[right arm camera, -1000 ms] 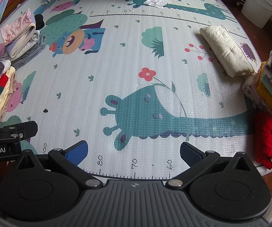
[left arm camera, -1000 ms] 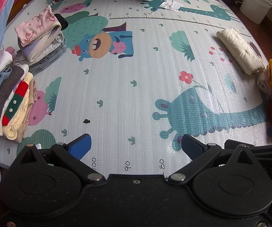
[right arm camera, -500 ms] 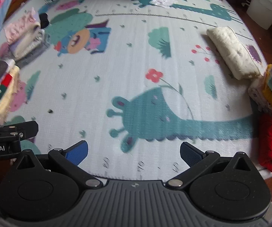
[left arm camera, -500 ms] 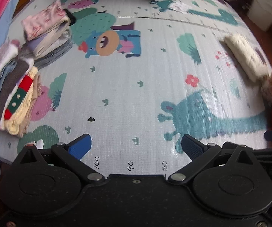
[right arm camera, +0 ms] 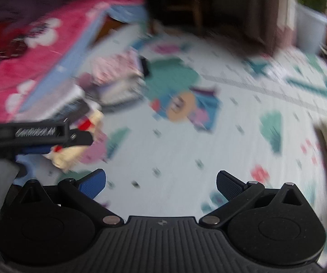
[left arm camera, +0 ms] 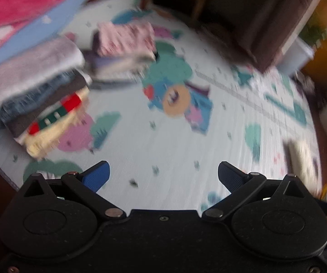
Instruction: Fold clothes
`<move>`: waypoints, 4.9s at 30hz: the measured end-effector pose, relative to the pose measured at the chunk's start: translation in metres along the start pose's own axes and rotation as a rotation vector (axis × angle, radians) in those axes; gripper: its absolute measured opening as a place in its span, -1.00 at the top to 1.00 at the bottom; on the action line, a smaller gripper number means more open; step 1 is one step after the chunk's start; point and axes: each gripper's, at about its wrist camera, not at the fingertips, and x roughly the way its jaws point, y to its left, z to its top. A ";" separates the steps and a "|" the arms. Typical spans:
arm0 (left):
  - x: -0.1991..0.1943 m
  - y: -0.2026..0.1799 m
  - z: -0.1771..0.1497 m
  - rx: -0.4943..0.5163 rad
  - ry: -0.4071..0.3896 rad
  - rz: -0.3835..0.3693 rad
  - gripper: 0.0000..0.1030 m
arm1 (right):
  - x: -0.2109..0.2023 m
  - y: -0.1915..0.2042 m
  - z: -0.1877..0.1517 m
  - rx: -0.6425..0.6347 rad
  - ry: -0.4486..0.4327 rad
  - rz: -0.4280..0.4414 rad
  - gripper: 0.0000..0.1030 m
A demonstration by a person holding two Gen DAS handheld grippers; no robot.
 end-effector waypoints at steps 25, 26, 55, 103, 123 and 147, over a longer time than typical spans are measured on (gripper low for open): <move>0.060 0.228 0.119 -0.075 -0.013 0.382 -0.58 | 0.091 0.071 0.065 -0.168 0.183 0.230 -1.00; 0.067 0.237 0.118 -0.087 0.008 0.385 -0.51 | 0.093 0.076 0.066 -0.173 0.182 0.238 -1.00; -0.041 0.122 0.142 0.027 -0.350 -0.027 0.59 | 0.099 -0.018 0.058 -0.122 0.183 -0.018 -1.00; 0.119 -0.114 -0.246 1.720 0.057 -0.430 0.06 | 0.100 -0.170 -0.182 -1.066 0.393 -0.064 -0.06; 0.204 -0.124 -0.310 1.891 -0.042 -0.383 0.06 | 0.143 -0.195 -0.289 -1.607 0.264 -0.056 -0.26; 0.224 -0.132 -0.330 2.006 -0.113 -0.292 0.38 | 0.128 -0.207 -0.183 -0.928 0.214 0.060 0.84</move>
